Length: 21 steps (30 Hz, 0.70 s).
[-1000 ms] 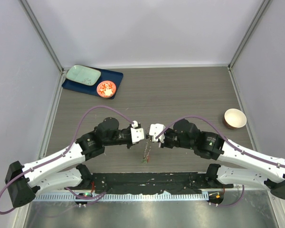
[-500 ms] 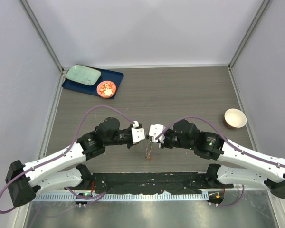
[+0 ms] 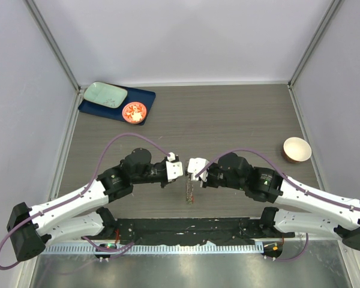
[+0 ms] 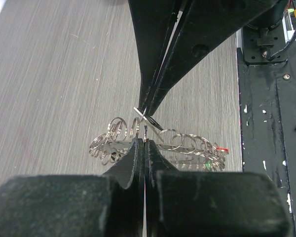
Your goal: Put the keys on the keyring
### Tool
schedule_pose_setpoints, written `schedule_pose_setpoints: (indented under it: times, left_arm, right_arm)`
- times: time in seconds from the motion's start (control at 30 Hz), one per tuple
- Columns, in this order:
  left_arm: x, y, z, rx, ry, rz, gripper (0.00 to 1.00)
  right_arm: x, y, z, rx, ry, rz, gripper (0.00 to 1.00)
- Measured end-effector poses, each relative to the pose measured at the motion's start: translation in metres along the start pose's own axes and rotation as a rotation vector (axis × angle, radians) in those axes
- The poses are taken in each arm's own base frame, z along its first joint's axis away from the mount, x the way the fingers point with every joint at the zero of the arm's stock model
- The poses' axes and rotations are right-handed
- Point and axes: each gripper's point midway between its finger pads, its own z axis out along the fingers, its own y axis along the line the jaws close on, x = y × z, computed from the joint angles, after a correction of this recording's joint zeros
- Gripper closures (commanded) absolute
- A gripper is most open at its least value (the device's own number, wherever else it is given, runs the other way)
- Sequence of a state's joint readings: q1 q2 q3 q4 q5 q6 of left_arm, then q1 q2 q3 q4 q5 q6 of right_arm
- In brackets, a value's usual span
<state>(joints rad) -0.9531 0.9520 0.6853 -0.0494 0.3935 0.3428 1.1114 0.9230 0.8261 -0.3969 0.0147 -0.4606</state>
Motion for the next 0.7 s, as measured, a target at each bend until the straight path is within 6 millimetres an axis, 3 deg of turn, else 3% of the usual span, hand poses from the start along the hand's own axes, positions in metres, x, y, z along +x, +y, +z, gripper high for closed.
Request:
schedule_pose_setpoints:
  times: [0.7]
  left_arm:
    - [0.0053, -0.0006, 0.0052, 0.000, -0.001, -0.019, 1.00]
  right_arm:
    - [0.0016, 0.0034, -0.0003, -0.012, 0.008, -0.012, 0.99]
